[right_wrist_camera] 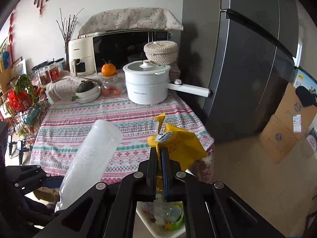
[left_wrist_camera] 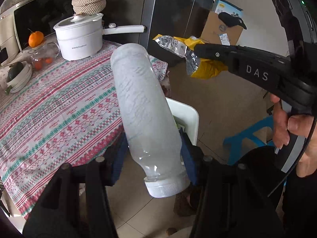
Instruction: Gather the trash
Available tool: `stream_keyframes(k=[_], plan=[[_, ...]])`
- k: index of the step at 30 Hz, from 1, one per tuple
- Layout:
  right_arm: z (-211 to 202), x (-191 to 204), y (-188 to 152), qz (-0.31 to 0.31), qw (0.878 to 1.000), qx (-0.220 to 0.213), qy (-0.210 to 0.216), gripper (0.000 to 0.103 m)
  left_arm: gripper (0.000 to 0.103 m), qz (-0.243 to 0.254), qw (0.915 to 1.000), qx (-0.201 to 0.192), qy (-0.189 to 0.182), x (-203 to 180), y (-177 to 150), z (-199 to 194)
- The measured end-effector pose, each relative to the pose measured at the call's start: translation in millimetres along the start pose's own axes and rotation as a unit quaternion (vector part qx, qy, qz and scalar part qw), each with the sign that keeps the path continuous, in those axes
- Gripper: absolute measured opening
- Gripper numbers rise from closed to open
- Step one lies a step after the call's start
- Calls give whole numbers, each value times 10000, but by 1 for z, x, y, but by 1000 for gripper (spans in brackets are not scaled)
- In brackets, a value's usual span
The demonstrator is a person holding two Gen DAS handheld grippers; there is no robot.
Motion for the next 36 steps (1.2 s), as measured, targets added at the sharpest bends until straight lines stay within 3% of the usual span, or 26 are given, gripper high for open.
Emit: stream_keyframes(k=[7, 14, 15, 16, 17, 18, 22, 28, 36], plan=[[28, -26, -22, 202, 9985, 492, 91, 5, 55, -79, 9979, 527, -356, -15, 7, 46], [58, -44, -25, 402, 9952, 874, 154, 7, 56, -94, 9971, 575, -495, -13, 21, 68], [61, -46, -25, 462, 9945, 916, 190, 8, 58, -104, 9976, 520, -447, -10, 22, 66], [62, -48, -25, 529, 9939, 939, 236, 10, 66, -102, 9982, 443, -402, -7, 22, 63], [62, -49, -26, 596, 9934, 930, 296, 16, 75, -117, 9988, 348, -316, -2, 21, 58], [62, -50, -26, 643, 9932, 909, 336, 19, 77, -143, 9994, 240, -200, 3, 20, 52], [54, -45, -23, 756, 9943, 665, 362, 58, 83, -381, 9988, -7, 315, 28, 12, 25], [32, -14, -24, 570, 9972, 329, 366, 68, 96, -1008, 9862, -692, 1120, 66, -4, -22], [-23, 23, -30, 345, 9979, -392, -396, 85, 101, -1583, 9577, -1395, 1956, 84, -29, -78]])
Point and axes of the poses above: each gripper's, at about its wrist camera, not at the fingertips, and z roughly the way its jaws point, x to its left, y to its top, the point moved 6 cm from there along z, roughly the way its jaws point, and after that the axes turned 15 degrees about x, right-handed, at the moved point
